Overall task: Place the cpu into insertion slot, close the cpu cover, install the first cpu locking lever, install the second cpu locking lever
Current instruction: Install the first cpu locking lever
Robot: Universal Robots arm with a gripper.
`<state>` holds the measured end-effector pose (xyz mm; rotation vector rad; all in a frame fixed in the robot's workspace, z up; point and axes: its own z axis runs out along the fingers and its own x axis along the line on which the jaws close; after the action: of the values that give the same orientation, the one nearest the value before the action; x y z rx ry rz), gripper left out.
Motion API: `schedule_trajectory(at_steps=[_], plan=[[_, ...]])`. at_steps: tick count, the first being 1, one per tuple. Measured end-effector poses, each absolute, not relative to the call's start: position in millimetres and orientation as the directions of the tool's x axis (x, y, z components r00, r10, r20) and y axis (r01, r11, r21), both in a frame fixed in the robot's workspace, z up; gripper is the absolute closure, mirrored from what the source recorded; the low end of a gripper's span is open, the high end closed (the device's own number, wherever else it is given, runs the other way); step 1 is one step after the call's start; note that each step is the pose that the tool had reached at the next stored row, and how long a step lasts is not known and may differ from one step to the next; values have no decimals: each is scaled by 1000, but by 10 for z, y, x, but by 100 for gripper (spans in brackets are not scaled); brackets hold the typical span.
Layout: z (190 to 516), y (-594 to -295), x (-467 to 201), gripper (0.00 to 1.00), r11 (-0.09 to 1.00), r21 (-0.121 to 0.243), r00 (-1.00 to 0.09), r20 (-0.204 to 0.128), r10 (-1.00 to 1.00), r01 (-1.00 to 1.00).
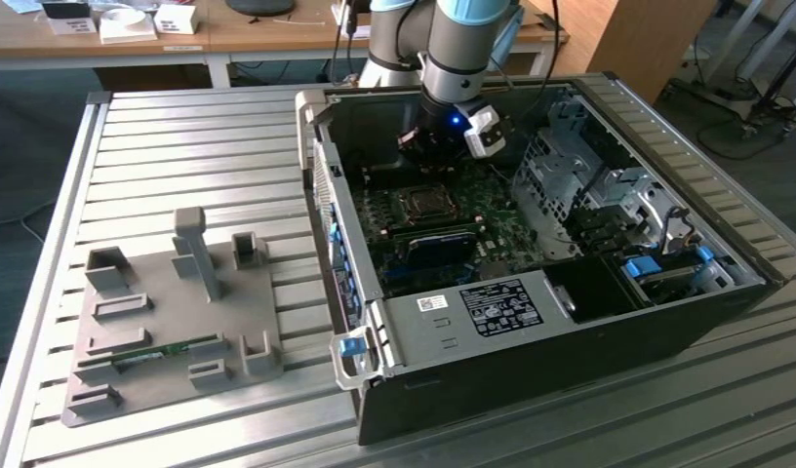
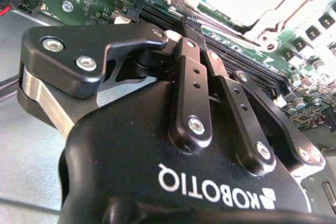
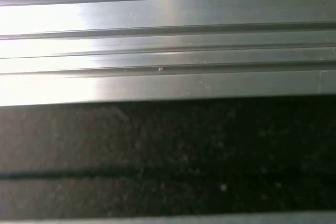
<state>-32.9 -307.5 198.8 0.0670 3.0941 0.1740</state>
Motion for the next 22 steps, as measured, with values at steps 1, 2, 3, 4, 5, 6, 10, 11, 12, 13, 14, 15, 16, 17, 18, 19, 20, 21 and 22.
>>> schedule_trajectory(at_steps=[1, 2, 3, 4, 5, 6, 10, 11, 12, 13, 14, 15, 16, 17, 18, 19, 20, 21, 22], plan=[[1988, -3075, -329, 90, 993, 113, -998, -39, 45, 41], [1987, -3075, -329, 90, 993, 112, -998, -39, 45, 41], [1986, -3075, -329, 90, 993, 112, -998, -39, 46, 41], [1985, -3075, -329, 90, 993, 111, -998, -40, 45, 41], [1984, -3075, -329, 90, 993, 111, -998, -40, 45, 41], [1982, -3075, -329, 90, 993, 110, -998, -40, 45, 41], [1977, -3075, -329, 90, 993, 109, -998, -40, 45, 41], [1976, -3075, -330, 90, 993, 108, -998, -40, 45, 41], [1975, -3075, -330, 90, 993, 108, -998, -40, 45, 41], [1975, -3075, -330, 90, 993, 108, -998, -40, 45, 41], [1974, -3075, -330, 90, 993, 109, -998, -40, 45, 41], [1973, -3075, -330, 90, 993, 109, -998, -40, 45, 41], [1973, -3075, -330, 90, 993, 109, -998, -40, 45, 41], [1972, -3075, -330, 90, 993, 109, -998, -40, 45, 41], [1970, -3075, -330, 90, 993, 109, -998, -40, 45, 41], [1969, -3075, -330, 90, 993, 108, -998, -40, 45, 41], [1968, -3075, -330, 90, 993, 108, -998, -40, 45, 41], [1966, -3075, -330, 90, 993, 108, -998, -40, 45, 41], [1964, -3075, -330, 90, 993, 109, -998, -40, 45, 41]])
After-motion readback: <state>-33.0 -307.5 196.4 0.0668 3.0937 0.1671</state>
